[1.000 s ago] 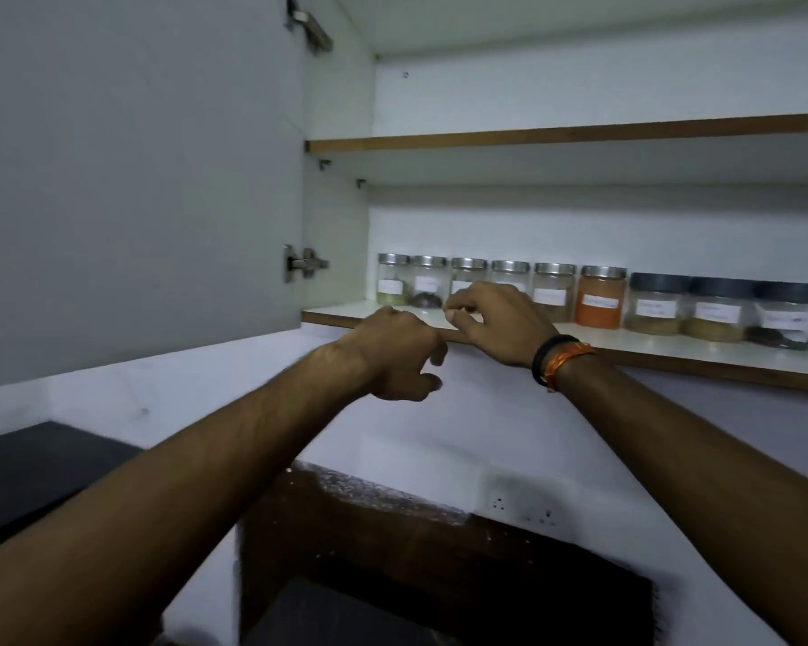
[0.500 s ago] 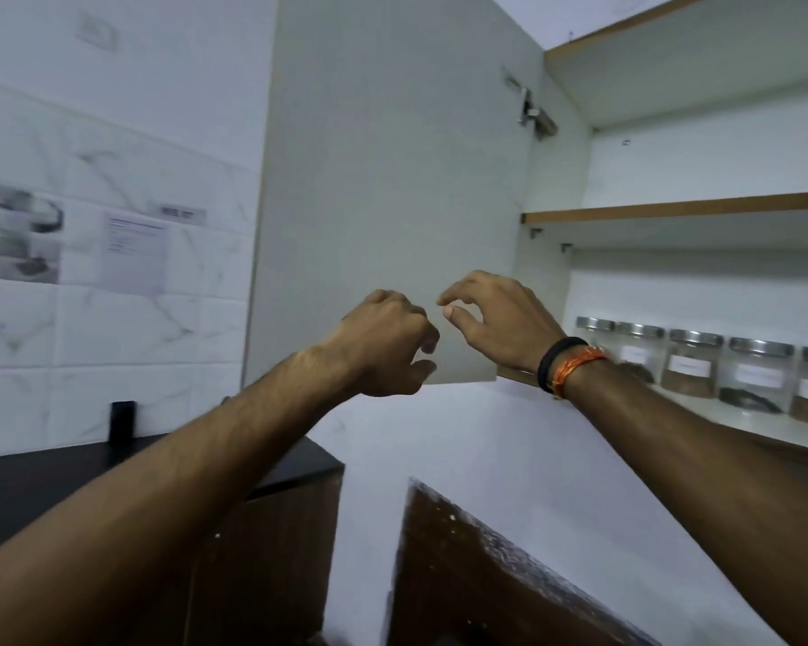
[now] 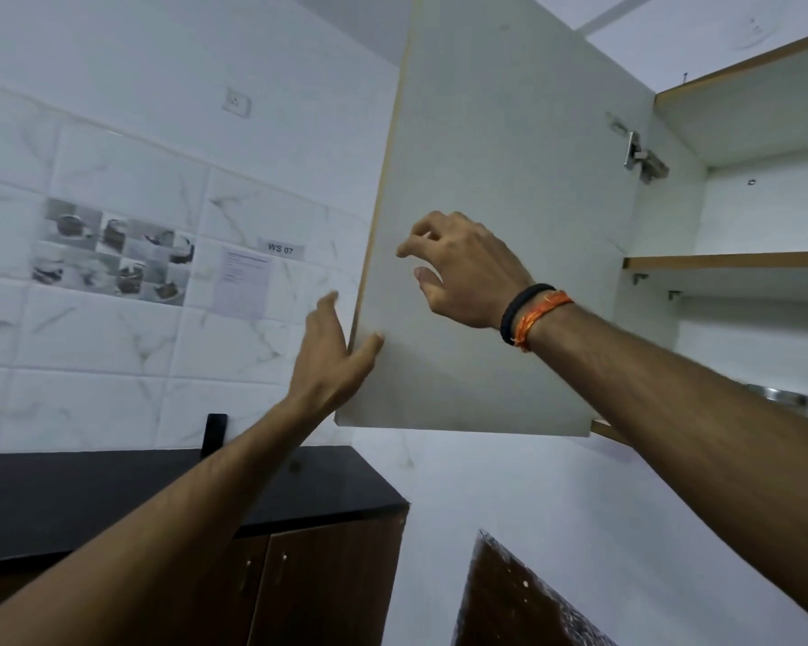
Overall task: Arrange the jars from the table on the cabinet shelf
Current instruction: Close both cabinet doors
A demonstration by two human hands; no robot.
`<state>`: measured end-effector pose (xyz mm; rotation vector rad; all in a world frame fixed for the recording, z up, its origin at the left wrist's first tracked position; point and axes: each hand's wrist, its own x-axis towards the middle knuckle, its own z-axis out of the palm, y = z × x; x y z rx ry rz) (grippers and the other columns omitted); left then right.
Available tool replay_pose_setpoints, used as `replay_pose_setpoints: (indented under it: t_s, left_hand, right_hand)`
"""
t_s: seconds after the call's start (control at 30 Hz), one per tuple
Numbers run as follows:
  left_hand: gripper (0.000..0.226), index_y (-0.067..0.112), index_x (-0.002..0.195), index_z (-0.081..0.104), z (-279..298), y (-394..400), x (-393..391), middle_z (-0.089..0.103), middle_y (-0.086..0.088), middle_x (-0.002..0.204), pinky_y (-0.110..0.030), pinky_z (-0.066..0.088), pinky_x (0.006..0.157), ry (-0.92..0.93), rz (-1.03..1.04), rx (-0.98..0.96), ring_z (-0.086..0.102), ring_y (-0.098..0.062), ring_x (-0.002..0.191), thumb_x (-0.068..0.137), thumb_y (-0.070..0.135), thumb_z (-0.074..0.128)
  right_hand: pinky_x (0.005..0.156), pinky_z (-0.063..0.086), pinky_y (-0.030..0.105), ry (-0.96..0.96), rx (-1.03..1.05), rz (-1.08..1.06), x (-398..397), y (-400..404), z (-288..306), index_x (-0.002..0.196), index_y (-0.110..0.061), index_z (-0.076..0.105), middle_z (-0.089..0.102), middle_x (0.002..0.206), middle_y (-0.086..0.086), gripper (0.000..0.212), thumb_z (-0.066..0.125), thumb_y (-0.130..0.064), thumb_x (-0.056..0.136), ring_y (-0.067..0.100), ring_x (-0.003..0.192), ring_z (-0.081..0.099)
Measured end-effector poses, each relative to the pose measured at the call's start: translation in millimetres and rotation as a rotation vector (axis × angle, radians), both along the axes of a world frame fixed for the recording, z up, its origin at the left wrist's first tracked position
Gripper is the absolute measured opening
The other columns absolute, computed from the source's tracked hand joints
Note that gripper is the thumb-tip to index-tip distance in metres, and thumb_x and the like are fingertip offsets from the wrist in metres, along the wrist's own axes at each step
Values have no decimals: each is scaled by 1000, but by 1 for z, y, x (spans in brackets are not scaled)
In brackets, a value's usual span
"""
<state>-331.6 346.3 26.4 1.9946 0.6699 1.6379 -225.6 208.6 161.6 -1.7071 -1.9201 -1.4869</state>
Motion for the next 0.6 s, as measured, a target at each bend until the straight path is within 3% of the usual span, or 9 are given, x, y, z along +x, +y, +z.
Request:
replay_pose_setpoints:
  t_s: [0.1, 0.33, 0.47, 0.6]
  left_hand:
    - [51, 23, 137, 45, -5, 4, 5, 59, -4, 136, -43, 55, 90, 30, -280, -255, 62, -20, 108, 96, 53, 55]
    - [41, 21, 130, 56, -12, -7, 1, 66, 3, 124, -49, 56, 93, -5, -291, -163, 66, -20, 105, 100, 49, 50]
    - [44, 21, 116, 62, -14, -26, -6, 72, 6, 111, -49, 58, 88, -5, -331, -92, 70, -16, 99, 90, 55, 52]
    - [31, 28, 111, 66, -9, -43, -8, 75, 11, 103, -45, 61, 82, 7, -397, 2, 72, -10, 91, 88, 49, 60]
  right_hand:
    - [103, 44, 42, -69, 17, -11, -9, 13, 10, 136, -25, 57, 47, 146, 5, 44, 53, -21, 92, 26, 128, 47]
    - [104, 39, 49, -131, 39, -58, -16, 32, 15, 138, -29, 56, 28, 161, 9, 44, 48, -33, 94, 29, 144, 29]
    - [107, 34, 52, -108, 159, -59, -20, 29, 8, 113, -25, 71, 26, 163, 8, 41, 42, -46, 93, 34, 148, 22]
    - [104, 35, 56, -53, 312, 25, -28, 17, -1, 82, -17, 70, 44, 153, 5, 31, 48, -39, 86, 40, 148, 23]
